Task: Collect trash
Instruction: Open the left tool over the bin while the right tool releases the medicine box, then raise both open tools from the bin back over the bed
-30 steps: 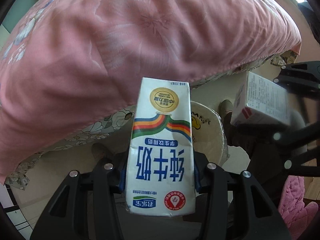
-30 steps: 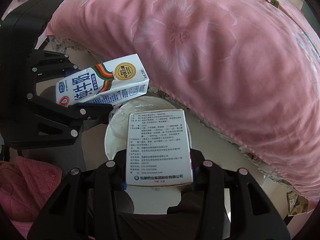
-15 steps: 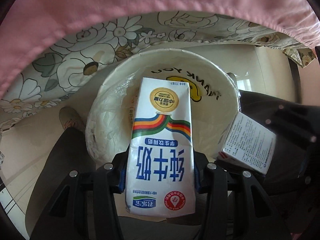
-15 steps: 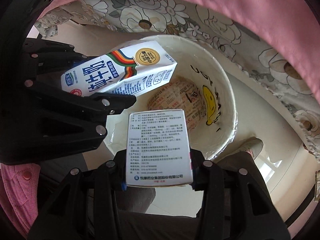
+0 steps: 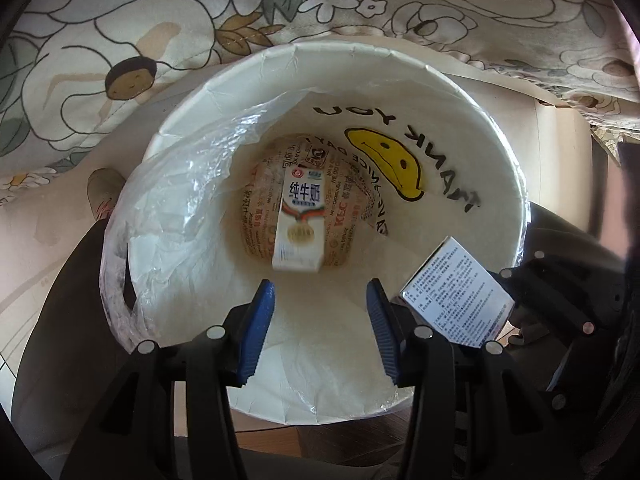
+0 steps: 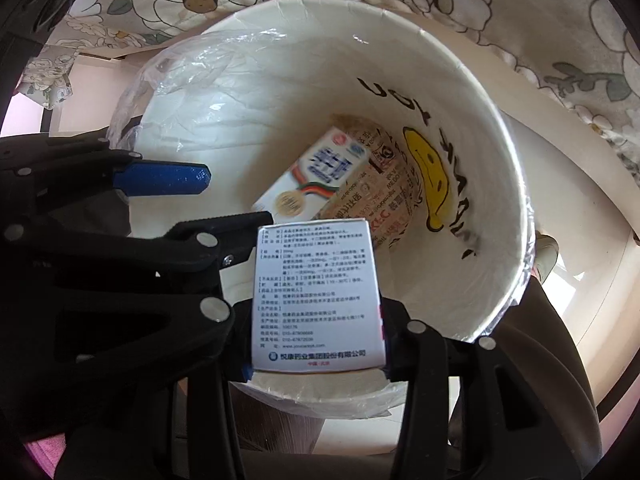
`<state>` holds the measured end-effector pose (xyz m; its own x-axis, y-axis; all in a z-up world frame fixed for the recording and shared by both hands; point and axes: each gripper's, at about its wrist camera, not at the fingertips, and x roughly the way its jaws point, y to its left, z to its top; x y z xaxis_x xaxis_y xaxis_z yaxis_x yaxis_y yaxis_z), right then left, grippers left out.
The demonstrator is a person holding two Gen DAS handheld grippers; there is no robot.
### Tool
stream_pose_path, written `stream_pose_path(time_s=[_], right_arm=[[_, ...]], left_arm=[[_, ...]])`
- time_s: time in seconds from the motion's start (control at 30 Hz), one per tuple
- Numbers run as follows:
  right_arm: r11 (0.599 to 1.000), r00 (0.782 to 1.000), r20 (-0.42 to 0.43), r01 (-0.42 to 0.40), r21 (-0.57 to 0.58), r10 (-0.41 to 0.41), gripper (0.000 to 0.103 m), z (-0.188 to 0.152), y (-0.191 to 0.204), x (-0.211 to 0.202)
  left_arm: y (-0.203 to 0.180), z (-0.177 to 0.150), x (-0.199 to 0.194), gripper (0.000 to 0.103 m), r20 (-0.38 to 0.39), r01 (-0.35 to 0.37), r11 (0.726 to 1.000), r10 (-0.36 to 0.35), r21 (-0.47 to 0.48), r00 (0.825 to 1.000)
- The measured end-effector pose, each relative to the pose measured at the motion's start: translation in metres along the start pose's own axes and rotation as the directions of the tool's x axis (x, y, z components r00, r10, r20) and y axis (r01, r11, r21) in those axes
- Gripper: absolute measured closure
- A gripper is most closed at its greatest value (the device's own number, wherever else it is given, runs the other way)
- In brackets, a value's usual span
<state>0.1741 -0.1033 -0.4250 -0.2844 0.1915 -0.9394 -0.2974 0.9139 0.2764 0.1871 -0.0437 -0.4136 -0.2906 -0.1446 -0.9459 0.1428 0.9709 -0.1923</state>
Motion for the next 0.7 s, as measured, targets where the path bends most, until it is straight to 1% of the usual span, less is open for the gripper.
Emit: stream_pose_path(time_s=[0.1,0.2,0.4,0.53,0.63,0.7], right_arm=[[1.000,1.000,0.000,-0.002,0.008,0.002,0.051,0.000,-0.002,0.002],[1.000,1.000,0.000,0.003,0.013,-0.003,0.047,0.001,-0.005,0.002],[1.000,1.000,0.004,-0.014,0.025,0.014,0.047,-0.004,-0.014,-0.001],[1.000,1.000,0.026,-0.013,0.016,0.012,0.047,-0.009,-0.011,-0.011],[1.000,0.998,0.059,-0.001,-0.001,0.001,0.047,-0.017,-0.008,-0.028],[1.000,0.997,0.082,0.009,-0.011,-0.008,0.047,-0.021,-0.005,-0.040]], left_arm=[[0.002,-0.001,0.002,0.046,-0.007,-0.002,1.000,0.001,-0.011,1.000],[0.001,-0.002,0.002,0.046,-0.008,-0.006,1.000,0.006,-0.012,1.000],[0.005,-0.002,-0.001,0.045,-0.009,-0.006,1.000,0.005,-0.016,1.000],[0.009,-0.010,-0.014,0.045,0.009,-0.010,1.000,0.010,-0.006,1.000],[0.009,-0.016,-0.027,0.045,0.030,-0.012,1.000,0.012,0.003,0.999],[0.008,-0.021,-0.037,0.045,0.048,-0.031,0.999,0.030,0.016,0.998]])
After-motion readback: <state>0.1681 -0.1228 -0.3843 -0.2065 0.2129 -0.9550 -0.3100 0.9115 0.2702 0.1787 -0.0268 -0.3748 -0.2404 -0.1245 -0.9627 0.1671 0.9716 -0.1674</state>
